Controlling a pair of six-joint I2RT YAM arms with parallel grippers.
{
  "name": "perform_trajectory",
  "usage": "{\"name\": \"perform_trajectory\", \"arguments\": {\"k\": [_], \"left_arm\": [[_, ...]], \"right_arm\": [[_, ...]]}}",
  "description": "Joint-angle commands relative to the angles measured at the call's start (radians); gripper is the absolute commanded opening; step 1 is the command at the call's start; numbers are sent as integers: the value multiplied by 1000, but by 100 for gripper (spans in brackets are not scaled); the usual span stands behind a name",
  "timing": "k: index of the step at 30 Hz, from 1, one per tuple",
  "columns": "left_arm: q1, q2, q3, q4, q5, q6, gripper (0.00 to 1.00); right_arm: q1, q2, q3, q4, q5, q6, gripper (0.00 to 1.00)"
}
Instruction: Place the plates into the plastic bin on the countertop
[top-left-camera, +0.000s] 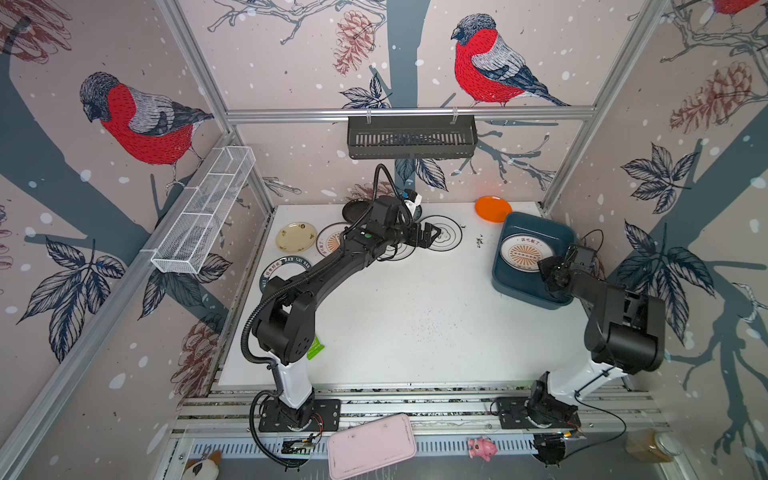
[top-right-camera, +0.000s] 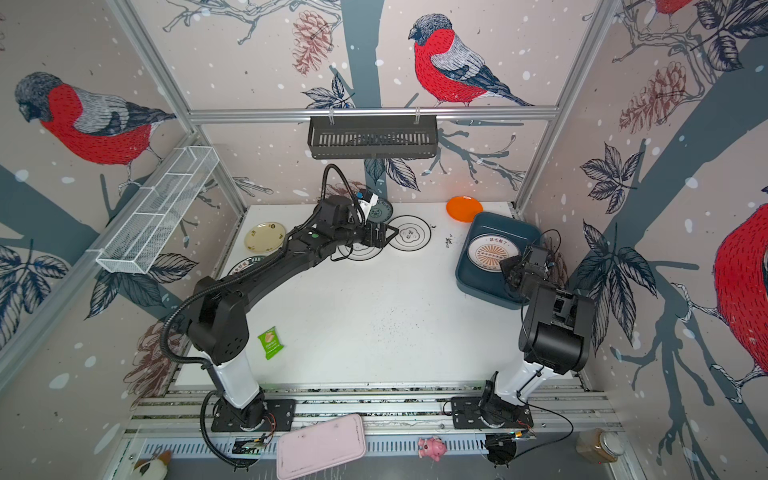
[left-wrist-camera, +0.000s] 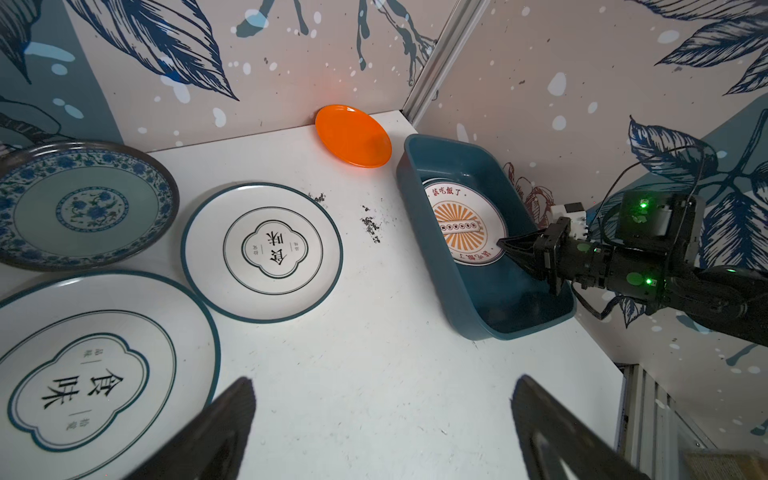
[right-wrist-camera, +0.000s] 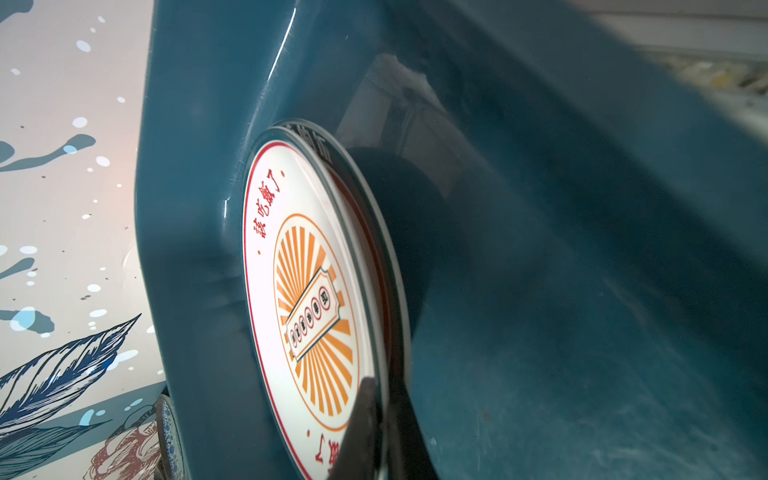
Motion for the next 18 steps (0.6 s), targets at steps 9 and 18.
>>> {"name": "perform_trajectory", "arguments": {"k": [9, 18], "left_arm": [[39, -127, -159, 112, -25, -48, 96], [58, -182, -236, 117, -48, -68, 96]], "right_arm": [[-4, 42, 30, -24, 12, -19, 5], [-4, 54, 46, -73, 31, -50, 15]]}}
